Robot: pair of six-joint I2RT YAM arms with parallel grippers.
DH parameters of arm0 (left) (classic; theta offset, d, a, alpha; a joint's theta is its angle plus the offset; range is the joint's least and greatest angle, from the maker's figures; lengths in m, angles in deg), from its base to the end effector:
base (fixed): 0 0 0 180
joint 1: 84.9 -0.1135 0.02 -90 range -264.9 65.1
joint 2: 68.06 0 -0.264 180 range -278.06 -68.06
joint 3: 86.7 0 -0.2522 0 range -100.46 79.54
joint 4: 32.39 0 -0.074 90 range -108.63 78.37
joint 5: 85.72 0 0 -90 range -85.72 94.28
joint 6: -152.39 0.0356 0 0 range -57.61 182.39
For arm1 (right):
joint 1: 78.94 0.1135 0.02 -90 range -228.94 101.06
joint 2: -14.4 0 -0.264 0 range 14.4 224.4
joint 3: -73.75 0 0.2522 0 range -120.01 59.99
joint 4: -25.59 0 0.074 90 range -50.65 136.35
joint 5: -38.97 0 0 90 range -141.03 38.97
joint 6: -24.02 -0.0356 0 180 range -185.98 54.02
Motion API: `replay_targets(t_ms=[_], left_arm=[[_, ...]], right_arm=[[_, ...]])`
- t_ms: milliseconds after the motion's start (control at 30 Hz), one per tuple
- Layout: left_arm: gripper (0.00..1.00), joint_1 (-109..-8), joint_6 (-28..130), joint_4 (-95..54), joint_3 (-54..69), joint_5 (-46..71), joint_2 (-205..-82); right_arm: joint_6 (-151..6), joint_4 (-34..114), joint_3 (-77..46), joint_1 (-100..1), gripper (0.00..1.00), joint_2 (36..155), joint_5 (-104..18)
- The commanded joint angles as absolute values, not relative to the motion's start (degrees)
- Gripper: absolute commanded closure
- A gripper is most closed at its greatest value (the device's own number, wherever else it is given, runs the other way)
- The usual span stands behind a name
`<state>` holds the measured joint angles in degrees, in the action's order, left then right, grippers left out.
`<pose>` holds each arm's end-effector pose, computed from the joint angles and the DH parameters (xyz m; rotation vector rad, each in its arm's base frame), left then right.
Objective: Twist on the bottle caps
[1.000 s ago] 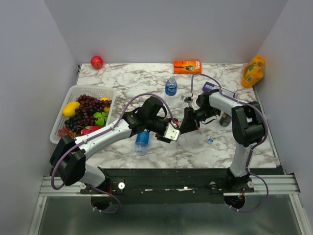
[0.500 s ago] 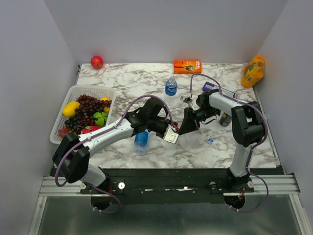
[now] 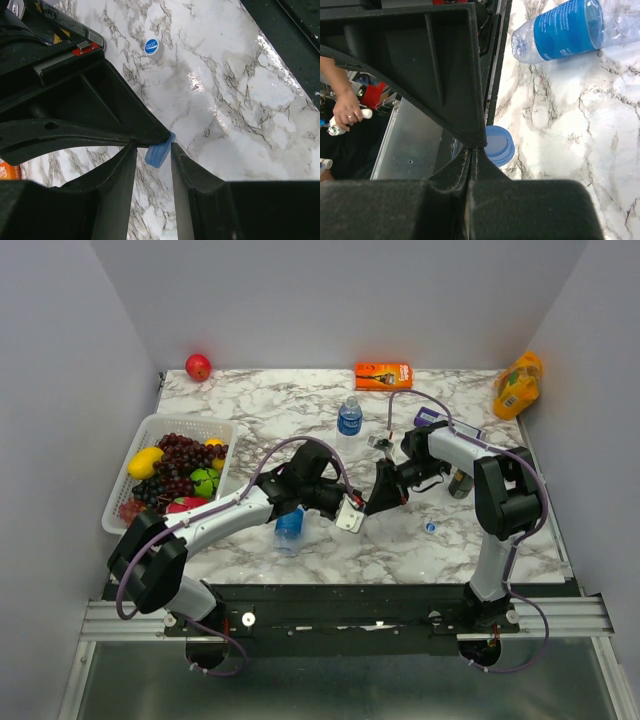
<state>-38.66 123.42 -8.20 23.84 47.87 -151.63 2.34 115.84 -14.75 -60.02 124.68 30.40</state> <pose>0.1990 -0.2433 0.2525 1.9058 0.9050 -0.6922 0.2875 0.1357 0.1940 -1.2250 1.8086 1.8597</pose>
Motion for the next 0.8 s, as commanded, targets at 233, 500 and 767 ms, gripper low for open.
replay_targets(t_ms=[233,500,767], left_arm=[[0.43,-41.66,119.7,-15.81,33.22,44.62,-145.85],[0.43,-41.57,116.1,-22.75,32.6,44.27,-148.66],[0.45,-41.75,115.74,-25.31,32.26,47.24,-149.01]], right_arm=[[0.73,126.81,-16.82,-59.25,0.94,123.91,34.93],[-0.23,126.89,-18.14,-59.25,0.94,124.26,33.7],[-0.67,126.81,-17.97,-59.34,0.94,124.61,33.08]])
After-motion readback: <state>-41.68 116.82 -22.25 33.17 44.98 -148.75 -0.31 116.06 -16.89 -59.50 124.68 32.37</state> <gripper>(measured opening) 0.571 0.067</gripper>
